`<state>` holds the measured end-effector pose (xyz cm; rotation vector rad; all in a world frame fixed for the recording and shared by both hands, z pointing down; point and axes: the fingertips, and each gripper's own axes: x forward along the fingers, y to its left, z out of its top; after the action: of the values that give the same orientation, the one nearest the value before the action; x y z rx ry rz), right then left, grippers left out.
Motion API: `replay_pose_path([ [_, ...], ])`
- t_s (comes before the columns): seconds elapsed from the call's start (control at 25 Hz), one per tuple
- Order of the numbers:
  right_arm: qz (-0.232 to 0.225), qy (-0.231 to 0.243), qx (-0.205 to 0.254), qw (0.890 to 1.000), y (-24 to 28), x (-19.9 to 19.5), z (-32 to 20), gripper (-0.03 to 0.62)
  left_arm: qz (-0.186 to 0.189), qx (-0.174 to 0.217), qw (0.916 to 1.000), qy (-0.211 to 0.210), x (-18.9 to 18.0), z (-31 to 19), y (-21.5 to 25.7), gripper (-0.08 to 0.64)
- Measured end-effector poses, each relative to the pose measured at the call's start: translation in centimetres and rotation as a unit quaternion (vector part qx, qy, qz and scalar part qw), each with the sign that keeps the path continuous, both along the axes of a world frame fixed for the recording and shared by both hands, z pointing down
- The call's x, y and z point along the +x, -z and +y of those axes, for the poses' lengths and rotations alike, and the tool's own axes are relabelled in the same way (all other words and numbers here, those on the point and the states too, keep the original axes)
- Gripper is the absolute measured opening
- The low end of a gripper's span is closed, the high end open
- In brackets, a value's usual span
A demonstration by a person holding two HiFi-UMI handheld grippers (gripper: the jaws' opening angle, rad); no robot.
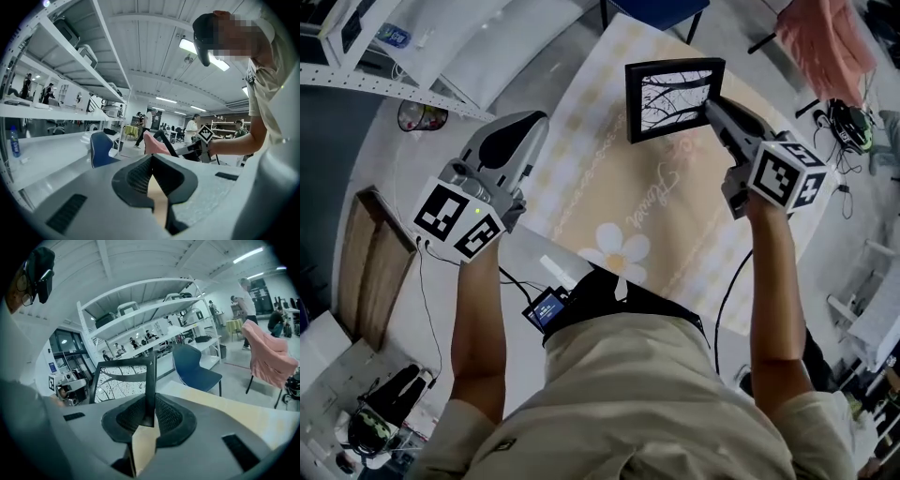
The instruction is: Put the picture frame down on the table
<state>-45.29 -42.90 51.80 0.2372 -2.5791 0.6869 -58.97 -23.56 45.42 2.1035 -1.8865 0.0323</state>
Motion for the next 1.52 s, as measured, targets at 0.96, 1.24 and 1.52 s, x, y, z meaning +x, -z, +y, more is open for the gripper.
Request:
replay_pose_path([
  [0.96, 0.110, 0.013, -0.030, 0.993, -15.5, -2.0, -1.7, 0.063, 0.008, -0.049, 0.9988, 0.001, -1.0, -4.9, -12.8, 0.006],
  [1.24, 0.140, 0.015, -0.040, 0.989, -18.3, -1.8, -2.0, 0.063, 0.013, -0.061, 0.9980, 0.000, -0.8, -5.8, -15.4, 0.006],
  [1.52, 0.166, 0.014, -0.051, 0.985, -20.3, -1.3, -2.2, 0.065, 0.021, -0.070, 0.9973, 0.002, -1.0, -6.5, -16.7, 0.006],
])
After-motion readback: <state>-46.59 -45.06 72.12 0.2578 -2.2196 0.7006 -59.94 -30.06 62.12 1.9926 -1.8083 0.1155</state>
